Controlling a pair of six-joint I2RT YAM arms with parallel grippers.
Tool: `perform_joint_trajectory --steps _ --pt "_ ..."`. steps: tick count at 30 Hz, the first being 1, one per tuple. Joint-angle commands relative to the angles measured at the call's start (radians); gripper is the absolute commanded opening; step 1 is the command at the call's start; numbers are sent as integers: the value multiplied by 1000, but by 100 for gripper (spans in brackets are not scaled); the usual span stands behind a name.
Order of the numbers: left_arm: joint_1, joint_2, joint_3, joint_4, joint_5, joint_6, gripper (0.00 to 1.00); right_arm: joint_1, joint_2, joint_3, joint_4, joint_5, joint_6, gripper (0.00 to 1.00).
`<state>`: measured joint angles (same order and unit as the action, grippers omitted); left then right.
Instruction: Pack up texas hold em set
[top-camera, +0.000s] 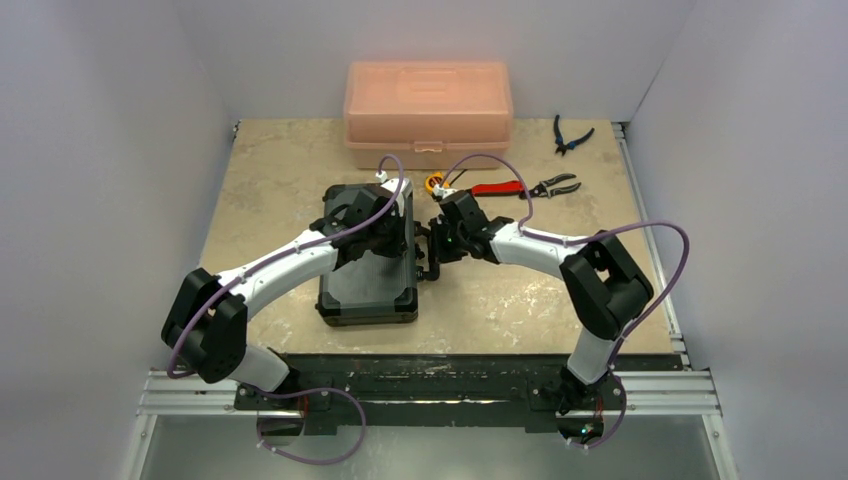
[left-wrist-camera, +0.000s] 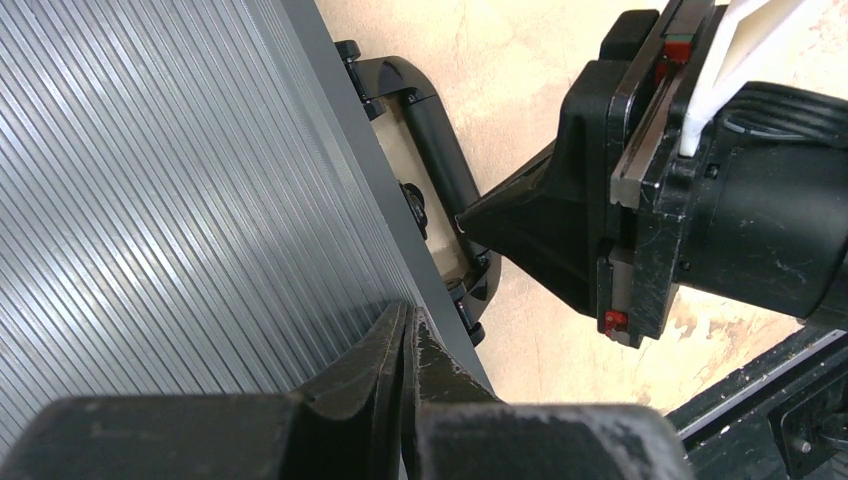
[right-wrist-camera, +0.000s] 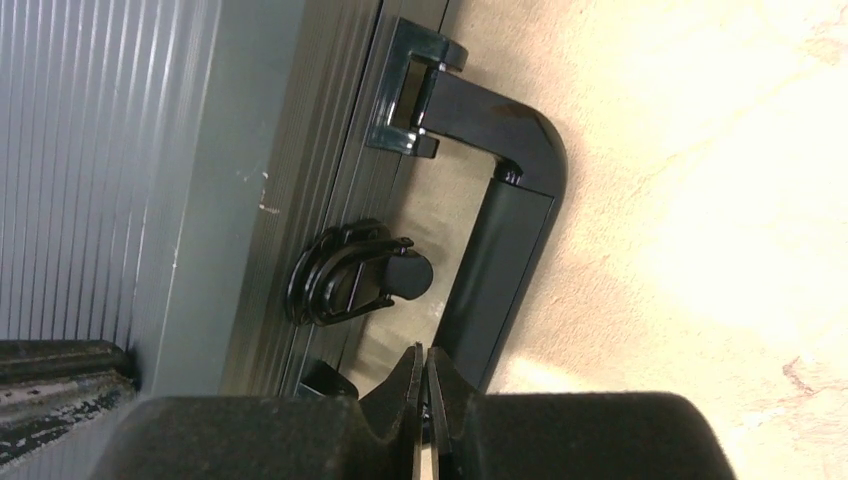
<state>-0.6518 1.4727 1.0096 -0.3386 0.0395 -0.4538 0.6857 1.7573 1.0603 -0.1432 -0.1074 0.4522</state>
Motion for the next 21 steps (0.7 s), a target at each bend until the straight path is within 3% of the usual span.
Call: perform_joint_trajectory --steps 1,12,21 --pt "-43 41 -45 -101 82 -21 0 -3 0 72 -22 29 -21 7" --pt "-44 40 -49 -104 82 -21 0 -3 105 153 -6 1 -17 6" --pt "-45 45 -49 -98 82 -20 0 -1 132 99 24 -13 -12 5"
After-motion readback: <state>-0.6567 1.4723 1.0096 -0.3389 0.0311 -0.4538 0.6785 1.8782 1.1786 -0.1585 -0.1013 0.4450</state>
